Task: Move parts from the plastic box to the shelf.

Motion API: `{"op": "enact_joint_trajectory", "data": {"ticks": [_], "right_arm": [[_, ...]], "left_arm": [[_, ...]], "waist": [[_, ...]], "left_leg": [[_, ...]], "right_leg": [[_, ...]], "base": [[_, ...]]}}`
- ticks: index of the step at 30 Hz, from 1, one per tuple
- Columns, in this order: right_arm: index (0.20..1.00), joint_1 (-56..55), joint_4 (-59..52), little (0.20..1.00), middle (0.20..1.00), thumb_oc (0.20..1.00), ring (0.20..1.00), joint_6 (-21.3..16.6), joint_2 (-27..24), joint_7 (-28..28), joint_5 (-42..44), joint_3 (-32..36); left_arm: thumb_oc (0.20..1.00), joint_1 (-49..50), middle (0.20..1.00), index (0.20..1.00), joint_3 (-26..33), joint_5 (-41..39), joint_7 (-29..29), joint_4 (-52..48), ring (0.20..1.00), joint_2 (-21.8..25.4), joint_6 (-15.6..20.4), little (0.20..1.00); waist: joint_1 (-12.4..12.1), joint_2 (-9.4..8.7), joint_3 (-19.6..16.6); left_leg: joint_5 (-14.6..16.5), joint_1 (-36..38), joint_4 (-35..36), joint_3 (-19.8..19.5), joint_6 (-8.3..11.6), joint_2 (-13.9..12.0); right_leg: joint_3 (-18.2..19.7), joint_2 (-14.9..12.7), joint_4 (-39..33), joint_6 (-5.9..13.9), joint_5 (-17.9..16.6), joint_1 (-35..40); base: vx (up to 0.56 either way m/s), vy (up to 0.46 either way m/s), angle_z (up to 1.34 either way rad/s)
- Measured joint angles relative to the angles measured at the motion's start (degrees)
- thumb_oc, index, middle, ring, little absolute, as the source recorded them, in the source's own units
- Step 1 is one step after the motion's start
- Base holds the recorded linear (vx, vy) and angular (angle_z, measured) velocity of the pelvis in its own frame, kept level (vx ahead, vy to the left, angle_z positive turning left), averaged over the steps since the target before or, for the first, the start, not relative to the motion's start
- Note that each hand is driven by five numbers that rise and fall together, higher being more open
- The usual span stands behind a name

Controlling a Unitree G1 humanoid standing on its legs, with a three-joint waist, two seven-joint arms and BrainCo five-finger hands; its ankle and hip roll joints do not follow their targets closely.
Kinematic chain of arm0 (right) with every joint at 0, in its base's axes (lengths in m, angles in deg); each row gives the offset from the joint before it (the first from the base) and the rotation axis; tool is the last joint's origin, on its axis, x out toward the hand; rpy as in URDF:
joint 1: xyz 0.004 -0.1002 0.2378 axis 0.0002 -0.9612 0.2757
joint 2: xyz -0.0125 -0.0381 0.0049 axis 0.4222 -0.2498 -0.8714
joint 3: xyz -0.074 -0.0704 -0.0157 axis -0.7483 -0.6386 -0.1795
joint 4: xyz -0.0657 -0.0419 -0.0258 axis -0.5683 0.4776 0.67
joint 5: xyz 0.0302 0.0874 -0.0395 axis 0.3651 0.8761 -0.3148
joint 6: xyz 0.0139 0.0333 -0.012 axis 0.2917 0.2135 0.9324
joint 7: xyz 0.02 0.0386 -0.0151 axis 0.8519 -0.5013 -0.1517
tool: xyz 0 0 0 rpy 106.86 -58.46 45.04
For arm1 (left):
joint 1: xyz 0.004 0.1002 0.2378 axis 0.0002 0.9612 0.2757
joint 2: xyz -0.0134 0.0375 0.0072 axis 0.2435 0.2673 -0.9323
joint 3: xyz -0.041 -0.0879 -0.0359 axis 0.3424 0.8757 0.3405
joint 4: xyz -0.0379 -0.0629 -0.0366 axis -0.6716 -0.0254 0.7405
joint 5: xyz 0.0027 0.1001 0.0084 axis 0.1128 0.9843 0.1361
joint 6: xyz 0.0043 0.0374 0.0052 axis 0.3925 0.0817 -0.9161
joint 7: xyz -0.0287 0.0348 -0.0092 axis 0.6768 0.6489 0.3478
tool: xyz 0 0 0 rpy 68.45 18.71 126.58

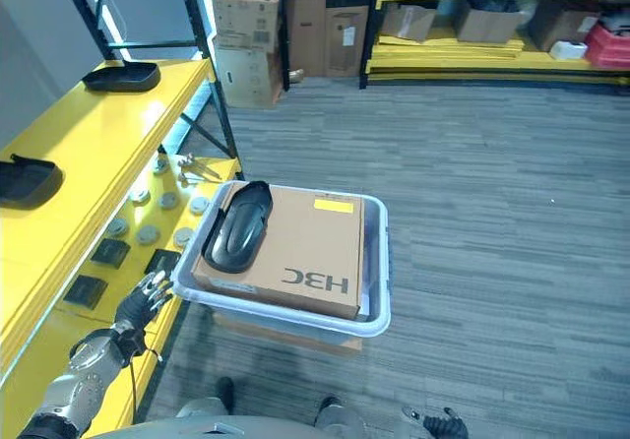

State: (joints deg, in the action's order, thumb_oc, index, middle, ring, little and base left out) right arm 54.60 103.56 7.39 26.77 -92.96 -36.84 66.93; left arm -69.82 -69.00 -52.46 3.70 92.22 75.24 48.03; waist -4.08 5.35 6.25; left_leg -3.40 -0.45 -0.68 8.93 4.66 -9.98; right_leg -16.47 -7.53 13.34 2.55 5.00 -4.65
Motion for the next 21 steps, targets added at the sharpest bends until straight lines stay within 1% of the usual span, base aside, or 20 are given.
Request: {"op": "enact_joint_trajectory", "data": {"ticks": [1,3,4,6,7,8,9,10,11,13,14,15,16,17,18,19,21], "right_arm": [[1.0,0.12,0.1,1.0,1.0,1.0,1.0,-0.01,0.51,-0.36,1.12,0.33],[1.0,0.9,-0.45,1.0,1.0,1.0,1.0,-0.08,1.98,-1.18,2.41,0.48],[1.0,0.97,-2.45,1.0,1.0,1.0,1.0,-0.16,3.0,-1.9,3.42,0.59],[1.0,0.82,-6.22,1.0,1.0,1.0,1.0,-0.6,3.91,-3.01,3.95,0.6],[1.0,-0.05,-11.54,1.0,1.0,1.0,1.0,-0.59,4.09,-4.55,5.29,0.62],[1.0,-0.17,-16.21,1.0,1.0,1.0,1.0,-1.19,4.09,-5.65,5.97,0.68],[1.0,0.48,-19.6,1.0,1.0,1.0,1.0,-2.3,4.09,-6.63,5.99,1.04],[1.0,2.22,-23.62,1.0,1.0,1.0,1.0,-4.32,4.26,-9.22,5.94,3.24],[1.0,4.14,-28.99,1.0,1.0,1.0,1.0,-6.39,3.74,-12.58,5.76,6.44],[1.0,5.49,-33.15,1.0,1.0,1.0,1.0,-7.89,2.2,-14.64,5.3,9.02],[1.0,5.69,-38.14,1.0,1.0,1.0,1.0,-8.01,0.59,-16.12,5.14,11.34],[1.0,6.68,-42.8,1.0,1.0,1.0,1.0,-8.4,-2.1,-17.17,3.71,14.39],[1.0,7.2,-43.64,1.0,1.0,1.0,1.0,-8.6,-3.0,-17.31,3.24,15.25],[1.0,8.84,-45.2,1.0,1.0,1.0,1.0,-7.5,-4.87,-17.31,2.37,16.08],[1.0,9.58,-46.85,1.0,1.0,1.0,1.0,-6.31,-6.27,-17.28,1.23,16.09],[1.0,10.56,-47.47,1.0,1.0,1.0,1.0,-5.61,-7.01,-17.02,0.13,15.69],[1.0,13.13,-47.13,1.0,1.0,1.0,1.0,-1.4,-8.13,-16.37,-1.64,14.27]], "left_arm": [[1.0,-0.21,1.0,1.0,-0.19,1.89,0.49,0.72,1.0,0.19,-0.04,1.0],[1.0,-0.33,1.0,1.0,-1.24,7.02,2.09,1.82,1.0,1.23,0.43,1.0],[1.0,-0.14,1.0,1.0,-2.76,10.34,3.84,4.0,1.0,2.7,0.22,1.0],[1.0,0.53,1.0,1.0,-2.93,12.41,6.57,6.33,1.0,3.35,-1.03,1.0],[1.0,0.93,1.0,1.0,-2.86,12.89,8.42,8.65,1.0,3.19,-1.1,1.0],[1.0,1.37,1.0,1.0,-2.67,13.33,9.89,11.32,1.0,2.91,-1.38,1.0],[1.0,1.61,1.0,1.0,-1.98,13.95,11.26,14.51,1.0,2.12,-1.66,1.0],[1.0,1.74,1.0,1.0,-2.45,19.18,13.77,20.13,1.0,1.09,-1.0,1.0],[1.0,2.87,1.0,1.0,-4.67,26.23,16.37,22.74,1.0,1.12,0.6,1.0],[1.0,5.13,1.0,1.0,-5.66,29.67,17.44,22.71,1.0,1.07,1.72,1.0],[1.0,6.39,1.0,1.0,-6.25,31.15,18.29,23.13,1.0,0.87,2.82,1.0],[1.0,7.13,1.0,1.0,-6.21,31.64,18.93,25.23,1.0,0.25,3.9,1.0],[1.0,7.85,1.0,1.0,-6.16,31.77,19.15,26.15,1.0,0.07,4.17,1.0],[1.0,8.51,1.0,1.0,-6.02,32.31,20.17,29.03,1.0,-0.38,4.95,1.0],[1.0,8.03,1.0,1.0,-5.94,32.33,20.54,31.83,1.0,-1.01,5.39,1.0],[1.0,8.35,1.0,1.0,-5.87,32.35,20.96,33.45,1.0,-1.39,5.51,1.0],[1.0,8.52,1.0,1.0,-5.83,32.62,21.47,36.75,1.0,-2.4,7.15,1.0]], "waist": [[0.52,0.35,-0.03],[1.24,-1.23,0.47],[1.01,-1.95,0.64],[1.78,-2.49,0.72],[2.03,-2.66,0.72],[2.53,-2.75,0.77],[2.77,-3.0,0.91],[2.96,-3.87,1.38],[2.92,-4.69,1.79],[2.5,-5.26,1.97],[1.99,-5.28,1.98],[1.9,-5.33,2.0],[1.62,-5.45,1.95],[1.02,-6.08,1.83],[0.79,-5.97,1.73],[0.57,-6.37,1.76],[-0.92,-7.01,1.72]], "left_leg": [[-0.56,0.85,0.76,0.76,1.26,0.86],[-0.56,2.08,2.3,1.62,-0.26,3.73],[-0.55,3.28,3.66,2.8,-1.25,5.39],[-0.05,3.66,3.88,3.87,-2.17,7.15],[0.12,3.67,3.94,4.09,-2.61,7.91],[0.31,3.7,3.89,4.7,-2.92,8.3],[0.5,3.9,3.84,5.35,-3.14,8.48],[0.7,4.51,3.91,5.44,-3.17,8.63],[0.83,4.52,3.87,5.51,-3.04,8.32],[0.83,4.46,3.87,5.48,-2.92,8.08],[0.95,4.43,3.93,5.46,-2.8,8.01],[0.95,4.57,3.87,5.4,-2.8,7.95],[0.95,4.54,3.84,5.33,-2.79,7.95],[0.98,4.31,3.78,5.27,-2.76,7.88],[1.03,4.23,3.76,5.3,-2.71,7.82],[1.0,3.54,3.77,5.07,-2.71,7.77],[1.33,2.64,3.72,4.78,-2.51,7.54]], "right_leg": [[0.34,-1.08,1.02,0.94,0.27,-0.24],[1.81,-3.41,0.41,2.76,-0.24,-0.24],[2.9,-4.66,-0.35,3.69,-1.31,-0.14],[3.3,-6.1,-2.83,4.81,-3.3,0.94],[3.45,-6.45,-4.1,5.41,-4.53,1.42],[3.48,-6.7,-5.22,5.56,-5.42,1.84],[3.38,-6.72,-6.57,5.77,-6.4,2.37],[3.22,-6.66,-8.08,6.39,-6.95,3.66],[3.25,-6.18,-8.81,6.34,-7.28,3.83],[3.25,-5.84,-9.21,6.25,-7.51,3.84],[3.24,-5.73,-9.53,6.31,-7.63,3.92],[3.16,-5.6,-10.25,6.38,-8.03,4.49],[3.11,-5.56,-10.48,6.38,-8.13,4.67],[2.99,-5.48,-10.99,6.38,-8.23,4.68],[2.9,-5.43,-11.26,6.35,-8.36,4.68],[2.64,-5.43,-11.45,6.32,-8.44,4.78],[1.65,-5.51,-12.54,6.36,-8.63,4.88]], "base": [[0.1,0.245,-0.03],[0.08,0.179,-0.13],[0.08,0.137,-0.31],[0.07,0.118,-0.2],[0.04,0.072,-0.15],[0.02,0.04,-0.23],[0.03,0.04,-0.19],[0.02,0.042,-0.15],[0.03,0.059,-0.08],[0.03,0.054,-0.06],[0.03,0.048,-0.01],[0.03,0.056,0.01],[0.04,0.065,0.03],[0.03,0.058,-0.01],[0.03,0.044,0.02],[0.01,0.04,0.03],[0.03,0.043,0.11]]}}
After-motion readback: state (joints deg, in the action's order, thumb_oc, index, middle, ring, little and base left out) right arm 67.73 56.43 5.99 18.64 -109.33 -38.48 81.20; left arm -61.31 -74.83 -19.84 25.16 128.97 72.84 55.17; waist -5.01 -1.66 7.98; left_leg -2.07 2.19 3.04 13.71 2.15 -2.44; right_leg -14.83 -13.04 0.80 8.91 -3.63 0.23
